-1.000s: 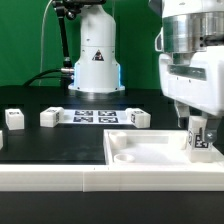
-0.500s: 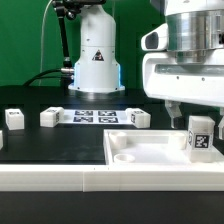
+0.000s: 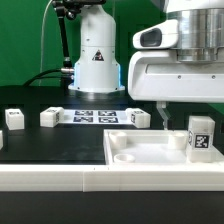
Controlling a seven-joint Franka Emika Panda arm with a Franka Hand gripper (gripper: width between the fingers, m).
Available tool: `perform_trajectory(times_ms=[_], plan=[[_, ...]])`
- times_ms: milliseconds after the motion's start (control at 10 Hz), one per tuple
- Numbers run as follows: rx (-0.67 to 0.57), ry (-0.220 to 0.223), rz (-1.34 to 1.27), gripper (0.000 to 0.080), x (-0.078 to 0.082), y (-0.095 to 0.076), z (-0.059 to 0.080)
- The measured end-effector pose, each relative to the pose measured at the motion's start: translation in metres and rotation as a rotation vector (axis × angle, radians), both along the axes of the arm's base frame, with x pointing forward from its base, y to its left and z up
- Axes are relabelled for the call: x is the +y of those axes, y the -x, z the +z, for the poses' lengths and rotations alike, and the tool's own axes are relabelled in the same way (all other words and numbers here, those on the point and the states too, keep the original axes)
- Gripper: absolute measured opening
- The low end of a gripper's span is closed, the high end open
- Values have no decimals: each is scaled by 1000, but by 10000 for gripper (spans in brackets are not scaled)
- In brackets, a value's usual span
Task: Assemble one leg
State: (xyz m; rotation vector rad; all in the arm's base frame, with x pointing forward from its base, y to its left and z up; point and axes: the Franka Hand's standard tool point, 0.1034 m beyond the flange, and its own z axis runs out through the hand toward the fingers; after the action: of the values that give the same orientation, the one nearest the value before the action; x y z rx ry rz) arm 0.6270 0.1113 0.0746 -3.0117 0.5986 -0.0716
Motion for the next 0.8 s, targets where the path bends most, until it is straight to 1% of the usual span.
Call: perform_trajectory(times_ms=[300,400,500,600,700,800], plan=[[-16,21,113,649,0,0,-2],[-16,20,106,526,-1,0,-2],[-16,21,106,379,-1,0,-2],[-16,21,106,379,-1,0,-2],[-16,21,106,290,-1,0,-2],[-15,20,100,290,-1,0,-2]])
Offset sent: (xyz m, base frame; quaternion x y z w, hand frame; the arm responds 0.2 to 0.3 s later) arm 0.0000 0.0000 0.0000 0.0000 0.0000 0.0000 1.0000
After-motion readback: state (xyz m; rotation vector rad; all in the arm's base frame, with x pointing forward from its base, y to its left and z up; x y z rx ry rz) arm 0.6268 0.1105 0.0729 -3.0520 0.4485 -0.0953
